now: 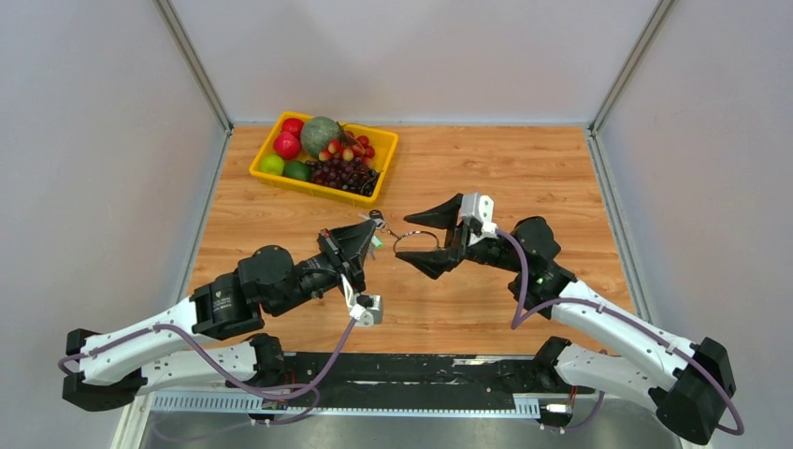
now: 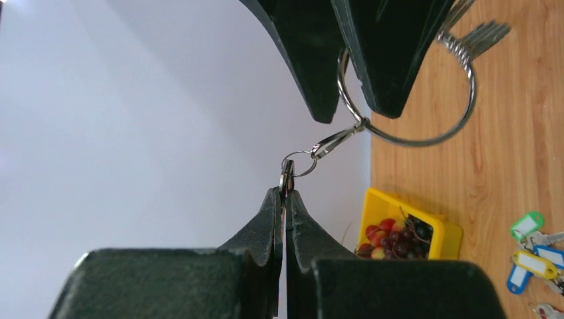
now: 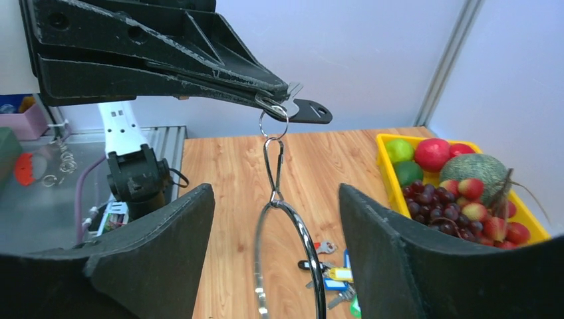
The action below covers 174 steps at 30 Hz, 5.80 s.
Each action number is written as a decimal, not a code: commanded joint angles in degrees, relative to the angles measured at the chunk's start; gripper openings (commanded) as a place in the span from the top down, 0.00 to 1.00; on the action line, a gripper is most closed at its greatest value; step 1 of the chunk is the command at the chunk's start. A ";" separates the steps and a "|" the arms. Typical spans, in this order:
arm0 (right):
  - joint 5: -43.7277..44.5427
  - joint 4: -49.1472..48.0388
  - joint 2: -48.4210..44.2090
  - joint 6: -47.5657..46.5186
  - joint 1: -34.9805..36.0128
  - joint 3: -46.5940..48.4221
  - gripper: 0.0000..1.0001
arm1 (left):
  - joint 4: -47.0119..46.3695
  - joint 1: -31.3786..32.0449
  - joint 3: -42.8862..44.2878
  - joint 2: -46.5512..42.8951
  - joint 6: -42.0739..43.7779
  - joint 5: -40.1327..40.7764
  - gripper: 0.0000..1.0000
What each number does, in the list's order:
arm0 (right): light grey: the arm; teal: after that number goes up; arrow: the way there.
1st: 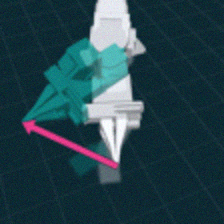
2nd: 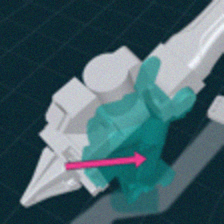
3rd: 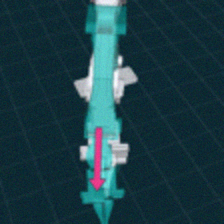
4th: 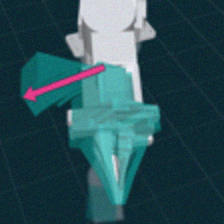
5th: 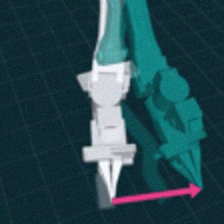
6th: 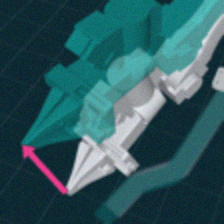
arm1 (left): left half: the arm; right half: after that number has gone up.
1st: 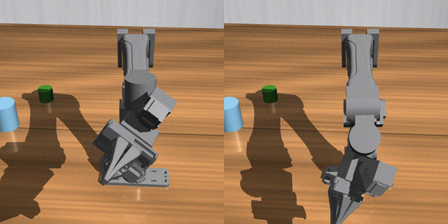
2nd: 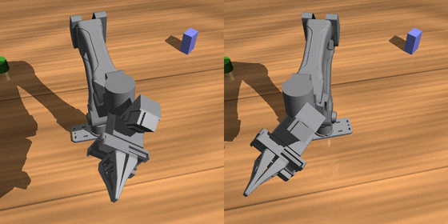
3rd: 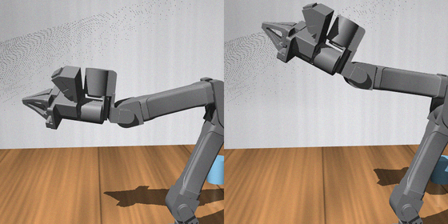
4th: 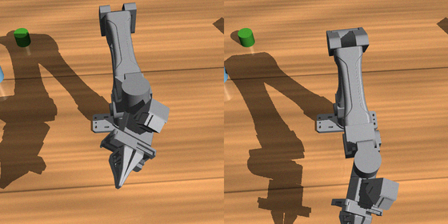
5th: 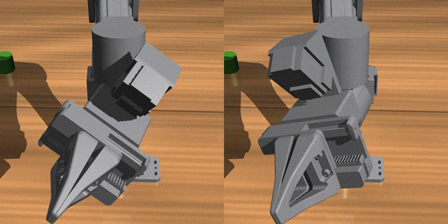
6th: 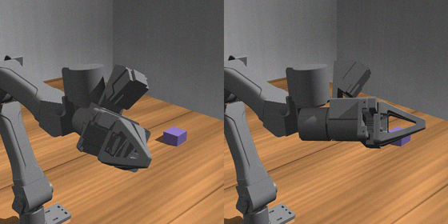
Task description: Remove the keys from the keyring
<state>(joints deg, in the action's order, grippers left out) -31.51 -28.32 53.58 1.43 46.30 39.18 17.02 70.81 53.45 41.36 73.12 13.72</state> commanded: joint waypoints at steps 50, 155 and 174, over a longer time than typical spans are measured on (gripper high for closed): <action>-13.02 -7.19 9.49 8.68 2.68 7.99 0.67 | -8.34 0.69 0.62 -1.93 3.16 -5.55 1.00; -3.45 -13.73 -2.22 6.92 4.07 -0.10 1.00 | 11.77 0.73 6.03 8.40 -30.82 -14.51 1.00; 13.27 -9.30 -0.62 19.56 4.01 2.16 1.00 | 12.42 1.79 4.33 12.02 -29.34 -14.00 1.00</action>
<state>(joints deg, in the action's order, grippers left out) -27.70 -31.51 52.47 17.28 50.68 35.92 25.47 70.41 60.03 51.64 44.97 5.34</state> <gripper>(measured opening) 0.112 0.008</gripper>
